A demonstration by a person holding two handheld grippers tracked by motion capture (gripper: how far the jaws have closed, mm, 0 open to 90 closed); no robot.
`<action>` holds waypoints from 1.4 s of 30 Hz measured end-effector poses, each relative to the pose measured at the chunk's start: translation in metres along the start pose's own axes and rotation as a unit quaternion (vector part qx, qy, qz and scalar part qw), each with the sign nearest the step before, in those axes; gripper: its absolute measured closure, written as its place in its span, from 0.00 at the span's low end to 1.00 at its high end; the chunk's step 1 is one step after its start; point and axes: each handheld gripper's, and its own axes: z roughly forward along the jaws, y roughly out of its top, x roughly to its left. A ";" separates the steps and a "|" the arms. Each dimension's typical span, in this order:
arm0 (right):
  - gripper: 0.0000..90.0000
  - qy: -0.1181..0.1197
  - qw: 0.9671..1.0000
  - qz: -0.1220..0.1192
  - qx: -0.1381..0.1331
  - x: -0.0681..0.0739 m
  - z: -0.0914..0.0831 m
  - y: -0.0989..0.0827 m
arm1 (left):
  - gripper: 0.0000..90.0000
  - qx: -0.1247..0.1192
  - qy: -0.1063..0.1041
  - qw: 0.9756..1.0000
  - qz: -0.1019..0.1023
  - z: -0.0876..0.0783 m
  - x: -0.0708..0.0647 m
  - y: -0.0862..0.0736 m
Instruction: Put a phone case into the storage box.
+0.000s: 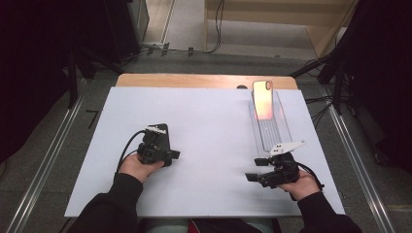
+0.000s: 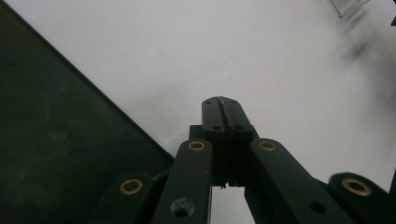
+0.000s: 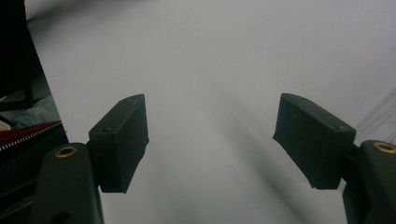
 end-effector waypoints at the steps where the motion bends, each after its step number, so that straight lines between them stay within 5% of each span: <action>1: 0.27 0.000 1.000 0.000 0.000 0.000 0.000 0.000 | 1.00 0.004 0.000 1.000 0.002 0.001 0.002 0.000; 15: 0.27 0.002 1.000 0.002 0.001 0.001 0.000 0.000 | 1.00 0.038 0.025 0.999 0.005 0.002 0.010 -0.005; 38: 0.27 0.000 1.000 0.003 -0.003 -0.002 -0.001 0.000 | 0.98 0.031 0.042 0.998 -0.031 -0.031 0.042 -0.020; 42: 0.27 -0.001 1.000 0.003 -0.002 -0.002 0.000 -0.001 | 0.95 0.021 0.022 0.999 -0.034 -0.036 0.042 -0.022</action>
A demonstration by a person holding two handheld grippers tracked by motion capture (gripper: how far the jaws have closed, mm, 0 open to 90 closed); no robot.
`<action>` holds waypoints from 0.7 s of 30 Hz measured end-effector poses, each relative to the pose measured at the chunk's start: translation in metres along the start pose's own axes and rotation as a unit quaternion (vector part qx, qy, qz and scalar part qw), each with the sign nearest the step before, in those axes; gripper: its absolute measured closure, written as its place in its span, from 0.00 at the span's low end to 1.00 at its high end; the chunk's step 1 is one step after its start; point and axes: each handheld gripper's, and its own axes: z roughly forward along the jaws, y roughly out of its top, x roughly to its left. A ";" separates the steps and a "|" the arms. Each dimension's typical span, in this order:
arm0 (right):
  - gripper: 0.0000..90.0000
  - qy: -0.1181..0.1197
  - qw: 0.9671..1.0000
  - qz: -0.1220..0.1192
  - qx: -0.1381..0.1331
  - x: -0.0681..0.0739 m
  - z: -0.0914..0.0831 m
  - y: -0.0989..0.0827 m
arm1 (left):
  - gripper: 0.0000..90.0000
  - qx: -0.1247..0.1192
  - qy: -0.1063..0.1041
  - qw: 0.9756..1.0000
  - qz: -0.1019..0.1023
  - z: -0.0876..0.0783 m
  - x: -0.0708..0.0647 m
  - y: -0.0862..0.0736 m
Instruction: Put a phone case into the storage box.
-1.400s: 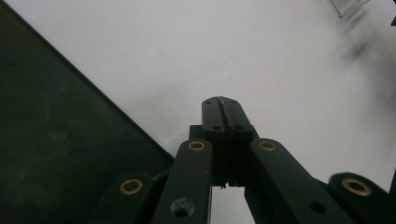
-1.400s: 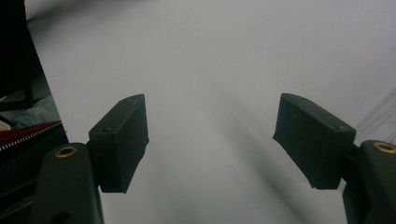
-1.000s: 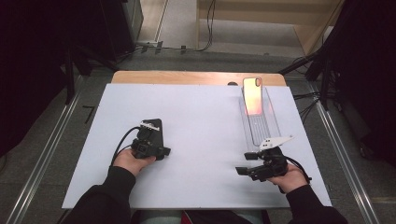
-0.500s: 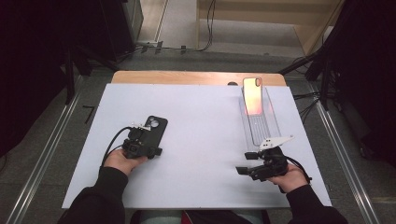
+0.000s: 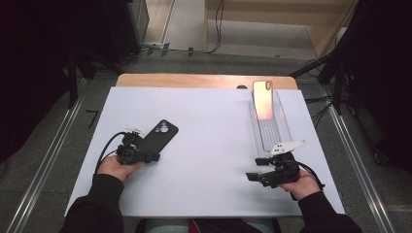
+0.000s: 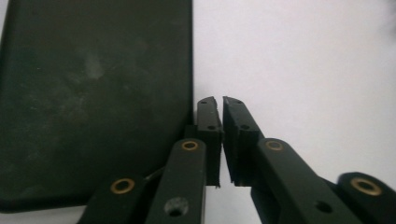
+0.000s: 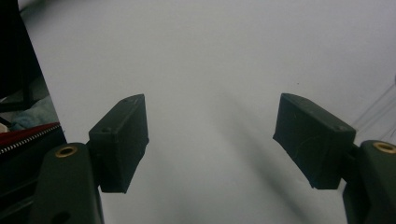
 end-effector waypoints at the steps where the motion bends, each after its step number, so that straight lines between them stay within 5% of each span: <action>1: 0.27 0.000 1.000 0.000 0.000 0.000 0.000 0.000 | 0.93 -0.006 -0.009 1.000 0.000 -0.002 -0.001 0.000; 8: 0.27 0.001 1.000 0.002 0.002 -0.001 0.000 0.000 | 0.62 -0.028 -0.063 0.997 0.027 -0.011 -0.018 -0.003; 13: 0.27 -0.001 1.000 0.002 0.004 -0.002 0.000 -0.001 | 0.45 -0.035 -0.075 0.996 0.035 -0.015 -0.025 -0.007; 21: 0.27 -0.001 1.000 0.004 0.011 -0.002 0.001 -0.001 | 0.40 -0.041 -0.093 0.993 0.063 -0.022 -0.040 -0.018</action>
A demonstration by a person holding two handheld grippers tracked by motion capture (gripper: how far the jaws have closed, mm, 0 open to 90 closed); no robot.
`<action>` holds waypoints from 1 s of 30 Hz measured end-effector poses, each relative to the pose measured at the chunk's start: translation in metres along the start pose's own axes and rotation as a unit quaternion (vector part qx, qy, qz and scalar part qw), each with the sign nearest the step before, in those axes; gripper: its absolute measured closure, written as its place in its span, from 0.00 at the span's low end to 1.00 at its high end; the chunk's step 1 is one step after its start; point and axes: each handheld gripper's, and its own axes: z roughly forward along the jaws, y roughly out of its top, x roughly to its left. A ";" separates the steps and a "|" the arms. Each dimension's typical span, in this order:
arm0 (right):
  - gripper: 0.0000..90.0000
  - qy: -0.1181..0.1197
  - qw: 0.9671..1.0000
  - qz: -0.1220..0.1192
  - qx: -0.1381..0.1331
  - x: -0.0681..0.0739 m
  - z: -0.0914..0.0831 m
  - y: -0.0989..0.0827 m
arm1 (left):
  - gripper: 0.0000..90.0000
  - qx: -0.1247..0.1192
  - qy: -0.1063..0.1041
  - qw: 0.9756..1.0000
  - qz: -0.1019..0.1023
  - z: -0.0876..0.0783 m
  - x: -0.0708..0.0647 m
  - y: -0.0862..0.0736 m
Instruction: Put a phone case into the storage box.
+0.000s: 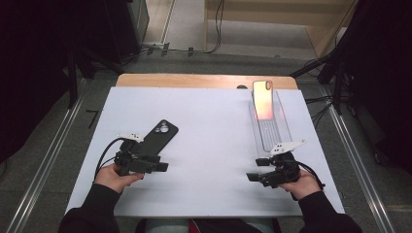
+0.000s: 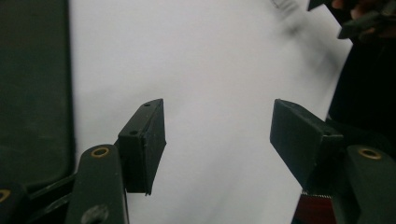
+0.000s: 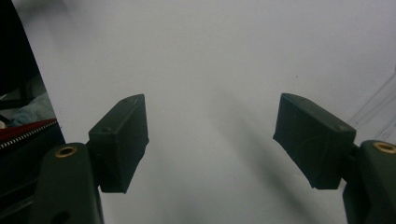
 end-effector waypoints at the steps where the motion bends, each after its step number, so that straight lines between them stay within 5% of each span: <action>1: 0.27 0.000 1.000 0.001 0.000 0.000 0.000 0.000 | 0.41 -0.001 0.002 1.000 0.008 0.000 -0.003 -0.001; 4: 0.27 0.000 1.000 -0.002 -0.002 0.000 0.000 0.000 | 0.41 -0.013 0.008 1.000 0.023 -0.003 -0.010 -0.005; 10: 0.26 0.000 1.000 0.000 -0.004 -0.001 -0.001 0.000 | 0.41 -0.057 -0.023 0.998 0.031 -0.010 -0.017 -0.009; 24: 0.26 -0.001 1.000 -0.001 -0.004 -0.001 -0.001 -0.001 | 0.40 0.000 -0.014 0.999 0.036 0.001 -0.022 -0.012; 30: 0.26 -0.001 1.000 0.001 -0.002 -0.001 -0.001 -0.001 | 0.40 -0.006 0.002 1.000 0.029 0.000 -0.022 -0.012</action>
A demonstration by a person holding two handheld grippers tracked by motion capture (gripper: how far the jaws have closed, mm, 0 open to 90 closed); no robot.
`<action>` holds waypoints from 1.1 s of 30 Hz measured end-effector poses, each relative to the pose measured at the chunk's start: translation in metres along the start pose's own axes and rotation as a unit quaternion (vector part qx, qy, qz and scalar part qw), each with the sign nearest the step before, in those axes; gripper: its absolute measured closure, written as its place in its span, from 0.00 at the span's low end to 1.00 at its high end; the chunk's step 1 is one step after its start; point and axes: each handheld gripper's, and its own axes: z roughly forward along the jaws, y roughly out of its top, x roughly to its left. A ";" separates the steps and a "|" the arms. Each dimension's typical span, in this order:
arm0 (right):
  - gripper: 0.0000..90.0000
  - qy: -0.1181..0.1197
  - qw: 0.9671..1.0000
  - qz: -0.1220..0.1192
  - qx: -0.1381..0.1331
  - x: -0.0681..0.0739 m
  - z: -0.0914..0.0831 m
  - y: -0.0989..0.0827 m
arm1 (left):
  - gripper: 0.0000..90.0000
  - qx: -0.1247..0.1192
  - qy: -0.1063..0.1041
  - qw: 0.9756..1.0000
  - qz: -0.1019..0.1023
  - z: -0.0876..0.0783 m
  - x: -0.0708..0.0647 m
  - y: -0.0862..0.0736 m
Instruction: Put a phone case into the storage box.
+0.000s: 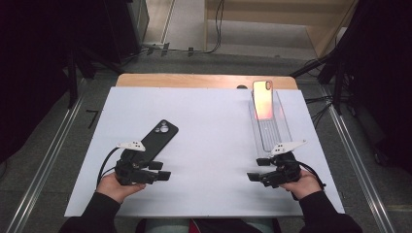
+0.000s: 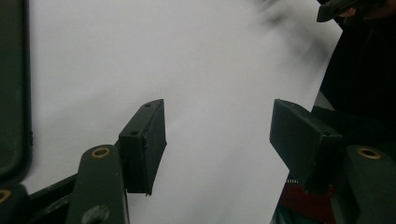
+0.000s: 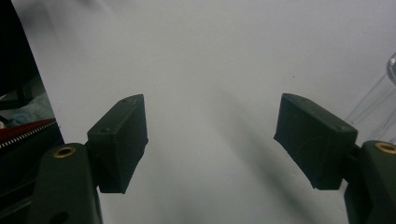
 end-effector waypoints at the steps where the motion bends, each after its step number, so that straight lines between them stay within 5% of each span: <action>1: 0.26 0.001 1.000 -0.001 0.000 0.000 0.000 0.000 | 0.39 0.001 -0.002 1.000 -0.002 0.001 0.000 0.000; 6: 0.26 0.001 1.000 0.000 -0.001 0.000 0.000 0.000 | 0.37 0.007 0.005 1.000 0.021 0.001 -0.001 0.003; 10: 0.26 0.002 1.000 0.001 0.000 0.000 0.000 0.000 | 0.38 -0.011 0.007 1.000 0.020 -0.002 0.004 0.007; 14: 0.26 0.004 1.000 -0.002 -0.001 0.000 0.000 0.000 | 0.31 -0.029 0.017 0.999 -0.003 -0.008 0.010 0.013; 19: 0.26 0.004 1.000 -0.003 -0.002 0.000 0.001 0.000 | 0.30 -0.039 0.025 0.999 0.005 -0.011 0.016 0.019; 25: 0.26 0.005 1.000 -0.003 -0.001 -0.001 0.001 0.000 | 0.27 -0.025 0.035 0.999 -0.001 -0.010 0.023 0.025; 30: 0.26 0.005 1.000 -0.001 -0.001 0.000 0.000 0.000 | 0.22 -0.018 0.043 0.999 0.014 -0.008 0.030 0.032; 33: 0.26 0.005 1.000 -0.002 0.000 0.000 0.000 0.000 | 0.19 -0.012 0.057 0.998 0.003 -0.005 0.037 0.037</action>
